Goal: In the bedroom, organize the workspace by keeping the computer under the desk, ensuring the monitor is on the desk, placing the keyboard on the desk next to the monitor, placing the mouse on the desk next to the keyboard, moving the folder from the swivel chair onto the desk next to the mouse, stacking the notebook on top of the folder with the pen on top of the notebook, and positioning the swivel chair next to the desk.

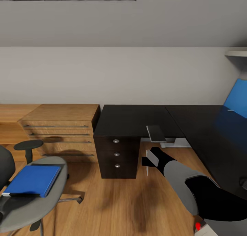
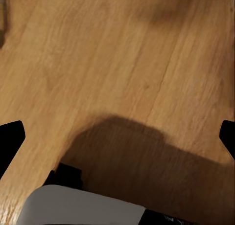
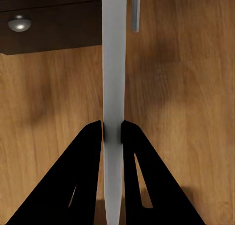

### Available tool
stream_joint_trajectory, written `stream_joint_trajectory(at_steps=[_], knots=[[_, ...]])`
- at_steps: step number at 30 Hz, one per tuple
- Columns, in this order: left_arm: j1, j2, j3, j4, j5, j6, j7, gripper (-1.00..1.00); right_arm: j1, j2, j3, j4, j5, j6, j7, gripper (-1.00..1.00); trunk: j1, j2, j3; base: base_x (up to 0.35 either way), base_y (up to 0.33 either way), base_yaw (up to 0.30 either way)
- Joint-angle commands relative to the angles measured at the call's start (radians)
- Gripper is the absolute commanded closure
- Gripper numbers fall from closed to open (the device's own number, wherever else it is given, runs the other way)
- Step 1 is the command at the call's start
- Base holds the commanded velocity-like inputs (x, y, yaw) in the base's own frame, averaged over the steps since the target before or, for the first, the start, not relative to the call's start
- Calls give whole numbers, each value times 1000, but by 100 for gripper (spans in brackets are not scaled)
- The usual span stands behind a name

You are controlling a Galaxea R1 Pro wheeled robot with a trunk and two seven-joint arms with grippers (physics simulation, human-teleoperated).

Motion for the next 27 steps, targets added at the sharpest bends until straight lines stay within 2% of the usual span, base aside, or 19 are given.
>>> stream_joint_trajectory(at_steps=[1, 4, 7, 8, 11, 13, 14, 18, 21, 24, 25, 27], knots=[[-1, 0, -8, -8, 10, -3, 1, -100, 0, 0, 8, -2, -12, 4, -8, 100, -4, 7, 2, 0, 0, 0], [-1, -7, -8, -37, 8, 10, 16, -100, 1, 0, 8, -2, -12, 3, -8, 100, -16, 28, 12, 0, 0, 0], [-1, -15, -9, -91, 5, 53, 68, -100, 2, 0, 8, -2, -11, 3, -8, 100, -27, 49, 21, 0, 0, 0], [-1, -18, -9, -126, 2, 86, 102, -100, 2, 0, 8, -2, -11, 3, -8, 100, -31, 56, 24, 0, 0, 0], [-1, -26, -9, -180, -7, 140, 147, -100, 3, 0, 7, -2, -11, 3, -7, 100, -42, 77, 34, 0, 0, 0], [-1, -41, -9, -243, -22, 200, 184, -100, 3, 0, 8, -2, -11, 3, -7, 100, -50, 91, 40, 0, 0, 0], [-1, -45, -9, -255, -27, 210, 190, -100, 4, 0, 8, -2, -11, 3, -7, 100, -54, 98, 43, 0, 0, 0], [-1, -69, -9, -318, -74, 240, 212, -100, 4, 0, 8, -2, -8, 2, -8, 100, -69, 126, 56, 0, 0, 0], [-3, -91, -9, -366, -145, 266, 239, -100, 4, 1, 8, -2, -3, -6, -8, 100, -81, 147, 65, 0, 0, 0], [-10, -97, -9, -389, -181, 297, 255, -100, 4, 1, 8, -2, -1, -16, -7, 100, -92, 168, 74, 0, 0, 0], [-19, -101, -8, -403, -203, 333, 265, -100, 4, 1, 8, -2, 1, -26, -7, 100, -96, 175, 78, 0, 0, 0], [-22, -102, -7, -404, -207, 341, 267, -100, 4, 1, 8, -2, 2, -29, -6, 100, -104, 189, 84, 0, 0, 0]])
